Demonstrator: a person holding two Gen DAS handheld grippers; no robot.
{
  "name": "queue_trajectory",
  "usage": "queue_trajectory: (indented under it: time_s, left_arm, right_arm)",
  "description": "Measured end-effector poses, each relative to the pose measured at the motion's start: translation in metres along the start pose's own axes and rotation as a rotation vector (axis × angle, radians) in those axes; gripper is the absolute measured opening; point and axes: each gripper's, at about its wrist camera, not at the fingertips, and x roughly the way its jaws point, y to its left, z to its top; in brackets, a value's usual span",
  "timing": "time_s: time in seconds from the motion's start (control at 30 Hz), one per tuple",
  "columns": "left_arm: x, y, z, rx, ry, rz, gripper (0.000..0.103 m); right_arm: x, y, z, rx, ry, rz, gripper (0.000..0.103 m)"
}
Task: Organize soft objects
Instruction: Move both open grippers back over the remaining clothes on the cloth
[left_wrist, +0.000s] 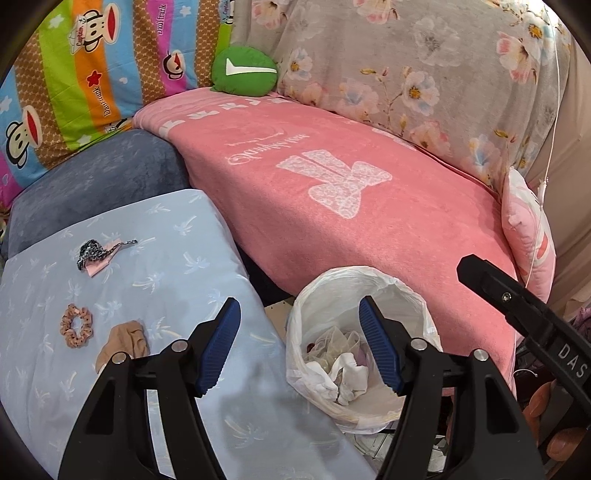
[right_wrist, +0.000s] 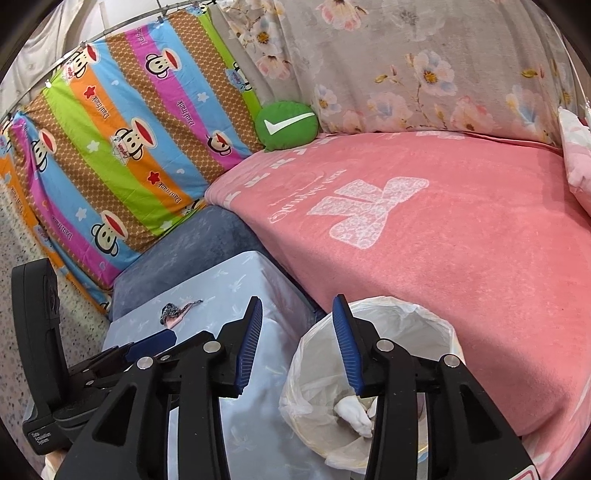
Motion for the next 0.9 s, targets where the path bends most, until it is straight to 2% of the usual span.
queue_trajectory:
  time_s: [0.43,0.63,0.9]
  left_arm:
    - [-0.009,0.04,-0.007,-0.077,-0.005,0.031,0.064]
    - [-0.014,0.064,-0.012,-0.121,-0.008,0.053,0.064]
    - [-0.022,0.106,-0.023,-0.193,-0.011,0.1,0.065]
  right_arm:
    - [0.019,0.041,-0.01,-0.063,0.047,0.039,0.045]
    - [0.029,0.068,-0.019,-0.096,0.076,0.065,0.046]
    - [0.047,0.108,-0.035,-0.148,0.123,0.104,0.052]
